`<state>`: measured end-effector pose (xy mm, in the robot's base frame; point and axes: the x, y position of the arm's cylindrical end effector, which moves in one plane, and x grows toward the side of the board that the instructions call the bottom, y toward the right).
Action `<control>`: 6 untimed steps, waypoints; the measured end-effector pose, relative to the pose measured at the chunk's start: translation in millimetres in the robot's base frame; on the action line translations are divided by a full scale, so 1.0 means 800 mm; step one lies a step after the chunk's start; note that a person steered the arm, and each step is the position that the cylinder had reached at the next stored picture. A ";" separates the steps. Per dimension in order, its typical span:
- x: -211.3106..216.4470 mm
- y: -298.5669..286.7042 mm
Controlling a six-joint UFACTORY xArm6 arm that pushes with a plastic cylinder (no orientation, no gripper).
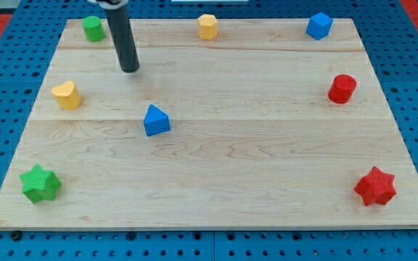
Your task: Move the yellow heart to the left of blue triangle
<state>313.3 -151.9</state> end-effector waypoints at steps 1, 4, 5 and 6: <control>-0.016 -0.063; 0.095 -0.134; 0.104 -0.094; 0.118 -0.084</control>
